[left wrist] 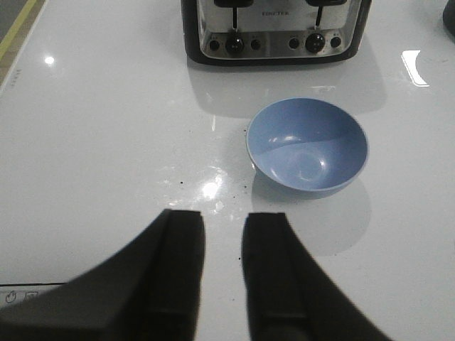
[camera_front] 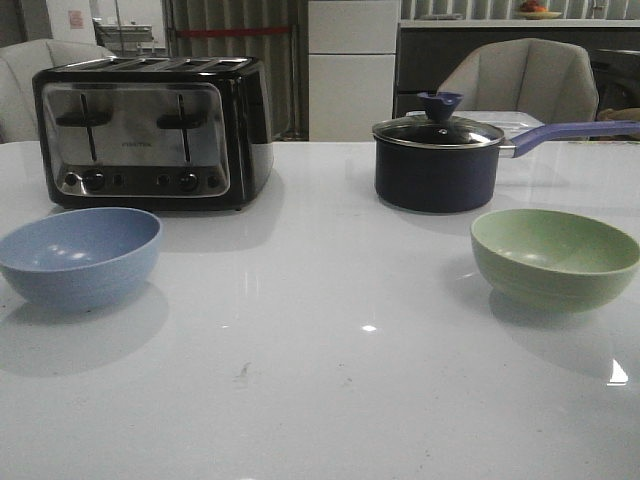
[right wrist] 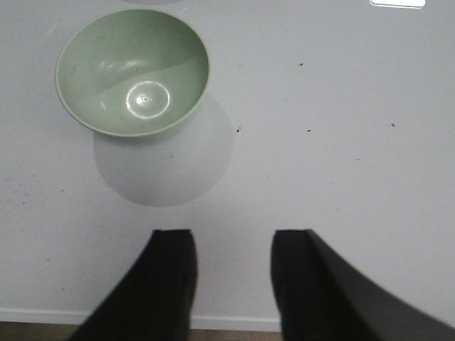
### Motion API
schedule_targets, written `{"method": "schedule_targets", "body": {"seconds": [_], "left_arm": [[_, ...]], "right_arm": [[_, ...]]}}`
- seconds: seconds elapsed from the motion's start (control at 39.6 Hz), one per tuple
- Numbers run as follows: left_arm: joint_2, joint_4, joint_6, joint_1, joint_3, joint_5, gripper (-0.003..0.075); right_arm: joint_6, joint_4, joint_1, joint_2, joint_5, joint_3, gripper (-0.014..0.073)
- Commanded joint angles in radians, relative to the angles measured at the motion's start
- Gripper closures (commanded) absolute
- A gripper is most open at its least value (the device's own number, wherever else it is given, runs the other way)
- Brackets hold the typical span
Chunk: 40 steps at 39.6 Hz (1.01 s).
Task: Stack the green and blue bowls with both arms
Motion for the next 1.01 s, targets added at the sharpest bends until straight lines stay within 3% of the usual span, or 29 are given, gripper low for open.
{"method": "schedule_targets", "body": {"seconds": [0.0, 0.43, 0.99], "left_arm": [[0.009, -0.005, -0.010, -0.010, -0.029, -0.082, 0.0273], [0.009, -0.005, -0.010, -0.010, -0.029, -0.082, 0.0265], [0.009, -0.005, -0.010, -0.010, -0.029, -0.082, 0.0265]], "right_arm": [[-0.011, 0.000, -0.005, 0.022, -0.075, -0.037, 0.0081], [-0.011, 0.077, -0.005, 0.273, -0.103, -0.126, 0.0084], [-0.011, 0.075, -0.005, 0.863, -0.063, -0.494, 0.0084]]}}
